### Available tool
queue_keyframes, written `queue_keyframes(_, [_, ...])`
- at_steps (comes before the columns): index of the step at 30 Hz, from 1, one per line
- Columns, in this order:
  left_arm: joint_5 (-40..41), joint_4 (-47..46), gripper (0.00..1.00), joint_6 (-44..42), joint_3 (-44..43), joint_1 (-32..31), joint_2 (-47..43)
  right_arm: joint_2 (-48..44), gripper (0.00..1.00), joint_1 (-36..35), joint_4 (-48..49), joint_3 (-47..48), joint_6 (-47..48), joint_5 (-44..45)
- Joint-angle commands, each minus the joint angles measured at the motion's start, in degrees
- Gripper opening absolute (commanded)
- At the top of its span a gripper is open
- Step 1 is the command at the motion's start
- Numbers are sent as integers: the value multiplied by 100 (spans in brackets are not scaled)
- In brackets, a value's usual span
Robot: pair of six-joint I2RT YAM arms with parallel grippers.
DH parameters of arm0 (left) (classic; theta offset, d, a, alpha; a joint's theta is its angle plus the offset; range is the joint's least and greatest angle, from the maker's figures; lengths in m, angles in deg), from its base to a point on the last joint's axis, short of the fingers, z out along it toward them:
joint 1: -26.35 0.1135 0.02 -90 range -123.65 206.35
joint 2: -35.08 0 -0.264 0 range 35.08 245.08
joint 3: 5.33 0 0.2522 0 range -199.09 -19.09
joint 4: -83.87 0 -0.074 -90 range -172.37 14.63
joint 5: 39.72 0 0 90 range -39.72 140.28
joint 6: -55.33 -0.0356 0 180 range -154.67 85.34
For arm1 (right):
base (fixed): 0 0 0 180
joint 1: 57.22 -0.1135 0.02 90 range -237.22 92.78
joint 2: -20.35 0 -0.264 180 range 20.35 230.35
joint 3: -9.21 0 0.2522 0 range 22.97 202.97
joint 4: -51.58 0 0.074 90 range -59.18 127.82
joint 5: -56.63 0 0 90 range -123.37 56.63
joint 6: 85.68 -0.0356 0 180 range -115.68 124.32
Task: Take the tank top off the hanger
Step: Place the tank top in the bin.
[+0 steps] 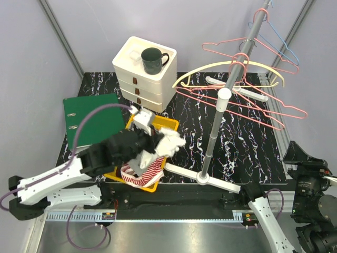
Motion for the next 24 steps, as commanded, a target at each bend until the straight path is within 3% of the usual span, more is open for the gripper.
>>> queue_keyframes(1, [-516, 624, 0, -812, -955, 842, -415, -296, 81, -41, -747, -193, -570, -711])
queue_keyframes(6, [-684, 1239, 2, -1234, -1528, 1800, -442, -463, 82, -32, -1116, -45, -835, -860])
queue_keyframes(8, [-605, 1232, 2, -1208, -1363, 1906, -555, -472, 82, -41, -1318, 87, -906, -913])
queue_keyframes(13, [-1104, 723, 0, -463, 384, 2091, -986, -560, 82, -32, -1758, 97, -1169, -1115])
queue_keyframes(18, [-835, -201, 0, 917, 2624, 2258, -1233, -569, 83, -32, -2031, -149, -1433, -1597])
queue_keyframes(20, [-299, -53, 0, 1495, 2917, 2363, -1145, -569, 83, -32, -2022, -316, -1512, -1756])
queue_keyframes(22, [-393, -96, 0, 1560, 2875, 2373, -1154, -578, 83, -32, -2005, -465, -1574, -1950])
queue_keyframes(24, [-306, 80, 8, 1631, 2621, 2364, -1337, -578, 83, -32, -1996, -553, -1644, -2099])
